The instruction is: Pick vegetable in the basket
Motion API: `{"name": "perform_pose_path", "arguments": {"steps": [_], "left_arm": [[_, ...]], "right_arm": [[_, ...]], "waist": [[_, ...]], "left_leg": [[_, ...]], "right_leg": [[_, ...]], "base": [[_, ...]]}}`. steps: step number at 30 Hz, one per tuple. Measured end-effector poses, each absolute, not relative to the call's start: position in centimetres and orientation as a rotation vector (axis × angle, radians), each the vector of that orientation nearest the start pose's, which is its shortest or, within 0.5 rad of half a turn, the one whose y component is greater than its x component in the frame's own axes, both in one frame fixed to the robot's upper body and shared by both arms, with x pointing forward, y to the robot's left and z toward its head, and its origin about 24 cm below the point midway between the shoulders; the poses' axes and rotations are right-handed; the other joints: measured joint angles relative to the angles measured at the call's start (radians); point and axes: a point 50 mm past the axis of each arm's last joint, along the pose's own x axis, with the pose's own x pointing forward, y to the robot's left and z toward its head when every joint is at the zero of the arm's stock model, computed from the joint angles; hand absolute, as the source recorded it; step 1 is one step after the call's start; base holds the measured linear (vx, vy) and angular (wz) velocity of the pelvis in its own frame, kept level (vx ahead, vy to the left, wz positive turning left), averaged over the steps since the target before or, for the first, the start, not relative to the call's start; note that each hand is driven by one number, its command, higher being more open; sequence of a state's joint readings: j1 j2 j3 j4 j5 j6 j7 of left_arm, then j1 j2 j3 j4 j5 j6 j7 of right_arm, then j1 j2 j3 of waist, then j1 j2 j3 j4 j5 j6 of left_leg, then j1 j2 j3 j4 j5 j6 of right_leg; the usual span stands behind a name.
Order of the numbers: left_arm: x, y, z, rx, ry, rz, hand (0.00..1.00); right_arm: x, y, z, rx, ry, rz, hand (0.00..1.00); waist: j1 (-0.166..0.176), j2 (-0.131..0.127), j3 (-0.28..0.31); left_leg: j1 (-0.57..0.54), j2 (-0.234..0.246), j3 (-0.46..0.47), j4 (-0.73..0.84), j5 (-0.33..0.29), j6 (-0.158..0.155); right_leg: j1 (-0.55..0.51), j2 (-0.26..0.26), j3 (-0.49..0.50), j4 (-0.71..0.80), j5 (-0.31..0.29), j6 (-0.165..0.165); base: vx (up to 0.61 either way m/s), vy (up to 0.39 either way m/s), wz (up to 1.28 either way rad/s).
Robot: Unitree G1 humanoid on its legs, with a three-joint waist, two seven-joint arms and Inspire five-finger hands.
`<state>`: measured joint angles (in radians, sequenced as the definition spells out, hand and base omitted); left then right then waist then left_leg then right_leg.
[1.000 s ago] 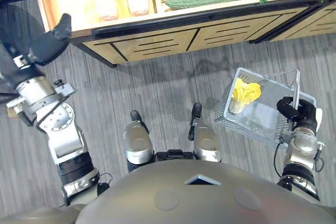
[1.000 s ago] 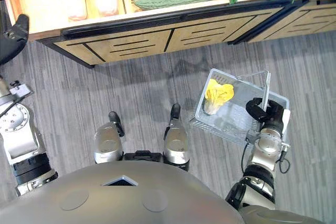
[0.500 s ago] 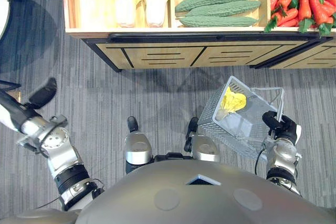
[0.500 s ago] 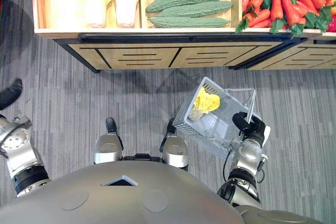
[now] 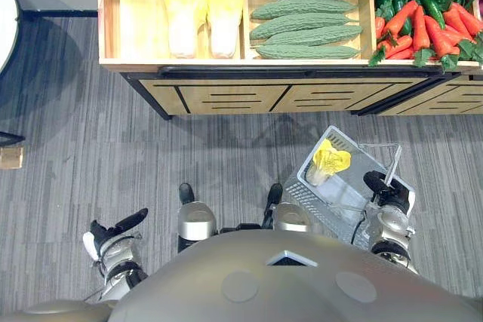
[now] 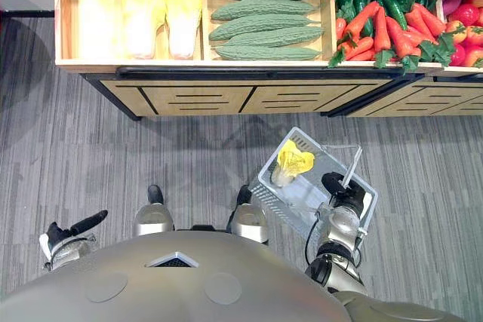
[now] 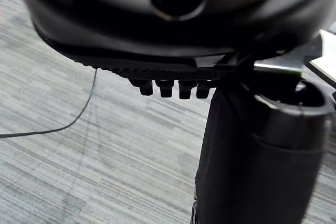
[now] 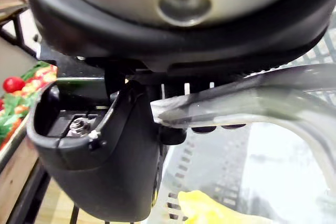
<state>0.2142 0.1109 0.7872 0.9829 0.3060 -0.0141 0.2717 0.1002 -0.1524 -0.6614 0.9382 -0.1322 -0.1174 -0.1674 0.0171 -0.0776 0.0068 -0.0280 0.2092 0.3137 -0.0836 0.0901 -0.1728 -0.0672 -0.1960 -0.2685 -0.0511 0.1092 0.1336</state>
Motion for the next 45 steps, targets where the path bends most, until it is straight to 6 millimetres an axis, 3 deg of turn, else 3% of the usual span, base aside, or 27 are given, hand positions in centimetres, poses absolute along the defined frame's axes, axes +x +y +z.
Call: {"name": "perform_pose_path", "arguments": {"steps": [4, 9, 17, 19, 21, 22, 24, 26, 28, 29, 30, 31, 33, 36, 37, 39, 40, 42, 45], "left_arm": [[1.4, 27.2, -15.0, 0.105, 1.190, 0.793, 1.00], [2.8, 25.0, -15.7, 0.005, 1.148, 0.643, 1.00], [2.3, 24.2, -15.9, -0.041, 1.158, 0.580, 1.00], [2.4, 24.3, -15.9, -0.044, 1.153, 0.568, 1.00], [2.6, 24.4, -15.9, -0.047, 1.148, 0.546, 1.00], [2.9, 24.2, -15.9, -0.068, 1.137, 0.533, 1.00], [3.4, 24.1, -15.9, -0.077, 1.120, 0.520, 1.00], [4.1, 24.2, -15.8, -0.076, 1.100, 0.510, 1.00], [4.9, 24.3, -15.6, -0.073, 1.080, 0.513, 1.00], [5.5, 24.3, -15.6, -0.078, 1.065, 0.511, 1.00], [5.8, 24.0, -15.5, -0.084, 1.053, 0.508, 1.00], [6.1, 24.0, -15.4, -0.081, 1.041, 0.509, 1.00], [5.6, 23.9, -15.5, -0.073, 1.054, 0.496, 1.00], [6.0, 23.6, -15.5, -0.062, 1.053, 0.464, 1.00], [6.2, 23.6, -15.5, -0.062, 1.050, 0.461, 1.00], [6.5, 22.8, -15.8, -0.090, 1.058, 0.444, 1.00], [6.4, 22.7, -15.8, -0.093, 1.063, 0.442, 1.00], [6.3, 22.3, -15.9, -0.102, 1.066, 0.436, 1.00], [6.7, 22.2, -15.9, -0.096, 1.059, 0.421, 1.00]], "right_arm": [[7.7, -30.6, -12.6, -0.067, 0.897, -0.808, 0.00], [6.9, -30.1, -13.2, -0.045, 0.945, -0.806, 0.00], [6.7, -29.9, -13.4, -0.029, 0.955, -0.811, 0.00], [6.7, -29.7, -13.5, -0.019, 0.956, -0.813, 0.00], [6.5, -29.6, -13.6, 0.004, 0.954, -0.832, 0.00], [6.2, -30.0, -13.4, 0.017, 0.946, -0.864, 0.00], [6.2, -30.2, -13.3, 0.026, 0.934, -0.883, 0.00], [7.3, -29.7, -12.9, 0.036, 0.880, -0.876, 0.00], [8.4, -28.7, -12.6, 0.045, 0.833, -0.852, 0.00], [8.7, -28.2, -12.5, 0.051, 0.814, -0.842, 0.00], [9.3, -27.8, -12.4, 0.055, 0.799, -0.829, 0.00], [9.4, -27.6, -12.4, 0.053, 0.802, -0.818, 0.00], [9.7, -27.4, -12.4, 0.022, 0.809, -0.776, 0.00], [11.4, -27.7, -11.9, -0.014, 0.780, -0.726, 0.00], [11.7, -28.0, -11.8, -0.023, 0.776, -0.722, 0.00], [12.5, -29.4, -11.0, -0.058, 0.750, -0.730, 0.00], [12.4, -29.6, -11.0, -0.063, 0.754, -0.732, 0.00], [11.6, -30.0, -11.3, -0.071, 0.782, -0.741, 0.00], [10.6, -30.3, -11.5, -0.064, 0.803, -0.768, 0.00]], "waist": [[-0.022, 0.022, -0.015], [-0.027, 0.018, -0.018], [-0.038, 0.013, -0.020], [-0.041, 0.005, -0.014], [-0.044, 0.008, 0.001], [-0.048, 0.027, 0.020], [-0.046, 0.041, 0.035], [-0.043, 0.049, 0.055], [-0.046, 0.054, 0.078], [-0.042, 0.064, 0.087], [-0.036, 0.065, 0.102], [-0.038, 0.055, 0.115], [-0.022, 0.044, 0.117], [-0.024, 0.033, 0.115], [-0.025, 0.034, 0.122], [-0.030, 0.065, 0.126], [-0.032, 0.066, 0.125], [-0.046, 0.074, 0.121], [-0.055, 0.080, 0.118]], "left_leg": [[0.008, -0.013, 0.000, -0.001, -0.006, 0.000], [0.040, -0.011, 0.010, -0.005, -0.017, -0.008], [0.095, -0.012, 0.074, 0.002, -0.046, -0.014], [0.080, -0.001, 0.082, 0.081, -0.098, -0.015], [0.032, 0.042, 0.071, 0.273, -0.201, -0.007], [-0.007, 0.091, 0.058, 0.437, -0.292, -0.006], [-0.035, 0.128, 0.061, 0.551, -0.363, -0.004], [-0.060, 0.164, 0.104, 0.638, -0.430, 0.016], [-0.063, 0.183, 0.155, 0.657, -0.449, 0.040], [-0.070, 0.192, 0.194, 0.649, -0.442, 0.068], [-0.065, 0.196, 0.240, 0.641, -0.432, 0.088], [-0.047, 0.187, 0.275, 0.629, -0.423, 0.093], [0.002, 0.169, 0.383, 0.594, -0.415, 0.106], [0.016, 0.154, 0.479, 0.584, -0.406, 0.113], [0.019, 0.151, 0.491, 0.587, -0.405, 0.112], [0.040, 0.139, 0.525, 0.557, -0.380, 0.103], [0.050, 0.132, 0.534, 0.541, -0.370, 0.104], [0.088, 0.112, 0.548, 0.477, -0.321, 0.107], [0.097, 0.115, 0.562, 0.457, -0.298, 0.096]], "right_leg": [[0.005, -0.013, 0.001, 0.005, -0.006, -0.004], [0.016, -0.013, 0.009, 0.025, -0.030, -0.001], [0.023, -0.010, 0.071, 0.035, -0.034, 0.001], [0.023, -0.014, 0.088, 0.055, -0.043, -0.006], [0.019, -0.014, 0.102, 0.123, -0.080, 0.000], [0.019, -0.002, 0.108, 0.179, -0.105, -0.001], [0.016, 0.011, 0.130, 0.200, -0.106, 0.001], [-0.032, 0.025, 0.178, 0.228, -0.058, 0.017], [-0.078, 0.035, 0.170, 0.211, 0.056, 0.003], [-0.078, 0.043, 0.135, 0.124, 0.171, -0.019], [-0.092, 0.029, 0.067, 0.161, 0.143, -0.038], [-0.105, -0.002, -0.044, 0.271, 0.060, -0.079], [-0.099, -0.087, -0.281, 0.521, -0.123, -0.125], [-0.086, -0.137, -0.373, 0.600, -0.216, -0.117], [-0.089, -0.133, -0.374, 0.581, -0.222, -0.115], [-0.059, -0.068, -0.356, 0.439, -0.218, -0.103], [-0.049, -0.057, -0.352, 0.403, -0.208, -0.090], [-0.018, -0.017, -0.320, 0.311, -0.165, -0.087], [-0.025, 0.004, -0.289, 0.275, -0.151, -0.092]], "base": [[0.00, 0.000, 0.00], [-0.01, -0.003, -0.05], [0.03, 0.002, -0.21], [0.06, 0.013, -0.27], [0.02, 0.024, -0.20], [-0.02, 0.076, -0.23], [-0.06, 0.163, -0.43], [-0.14, 0.243, -0.79], [-0.20, 0.191, -0.84], [-0.22, 0.222, -0.77], [-0.19, 0.222, -0.84], [-0.12, 0.223, -0.91], [-0.07, 0.182, -1.09], [-0.02, 0.045, -0.92], [-0.03, -0.064, -0.76], [-0.02, -0.096, -0.68], [-0.01, -0.070, -0.61], [-0.03, -0.060, -0.43], [-0.06, -0.077, -0.37]]}}
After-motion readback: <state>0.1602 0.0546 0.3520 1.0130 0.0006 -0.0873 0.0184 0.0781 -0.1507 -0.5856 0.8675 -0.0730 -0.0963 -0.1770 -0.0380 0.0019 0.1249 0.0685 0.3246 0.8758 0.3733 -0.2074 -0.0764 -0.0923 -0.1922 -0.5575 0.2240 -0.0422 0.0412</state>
